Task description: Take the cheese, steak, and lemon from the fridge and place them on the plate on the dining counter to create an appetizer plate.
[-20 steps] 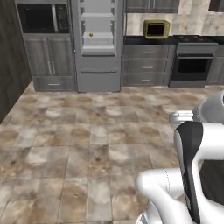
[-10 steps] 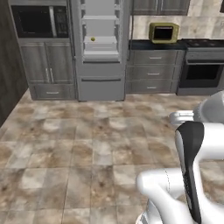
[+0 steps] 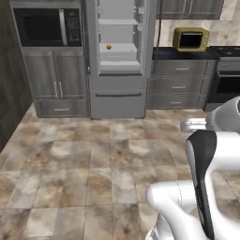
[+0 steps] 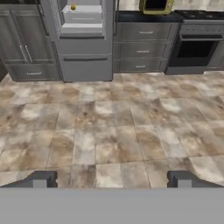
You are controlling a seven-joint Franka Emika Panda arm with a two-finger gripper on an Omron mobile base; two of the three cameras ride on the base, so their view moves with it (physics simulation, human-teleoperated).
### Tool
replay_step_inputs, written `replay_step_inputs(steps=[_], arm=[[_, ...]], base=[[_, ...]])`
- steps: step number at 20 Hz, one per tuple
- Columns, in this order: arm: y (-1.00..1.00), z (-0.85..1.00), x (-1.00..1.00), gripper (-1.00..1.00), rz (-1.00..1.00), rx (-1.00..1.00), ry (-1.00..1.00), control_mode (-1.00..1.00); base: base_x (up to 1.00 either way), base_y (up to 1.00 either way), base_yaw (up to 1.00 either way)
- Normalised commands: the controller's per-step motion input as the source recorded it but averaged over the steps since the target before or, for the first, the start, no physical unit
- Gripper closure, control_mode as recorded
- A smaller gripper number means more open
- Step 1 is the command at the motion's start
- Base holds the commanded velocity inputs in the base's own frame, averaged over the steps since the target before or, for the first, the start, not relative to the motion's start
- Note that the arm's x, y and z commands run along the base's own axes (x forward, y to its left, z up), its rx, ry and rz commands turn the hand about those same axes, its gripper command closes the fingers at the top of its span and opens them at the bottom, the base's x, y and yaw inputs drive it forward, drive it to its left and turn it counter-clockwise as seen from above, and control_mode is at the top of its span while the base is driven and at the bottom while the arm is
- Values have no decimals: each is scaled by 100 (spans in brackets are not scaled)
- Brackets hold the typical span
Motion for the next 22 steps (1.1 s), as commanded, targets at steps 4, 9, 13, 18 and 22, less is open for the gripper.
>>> replay_step_inputs(steps=[4,9,13,18,22], arm=[[0,0,0,-100,0,0,0,100],[0,0,0,-100,0,0,0,100],[0,0,0,-100,0,0,0,100],[0,0,0,-100,0,0,0,100],[0,0,0,-100,0,0,0,100]], base=[[100,0,4],[100,0,6],[100,0,3],[100,1,1],[100,0,0]])
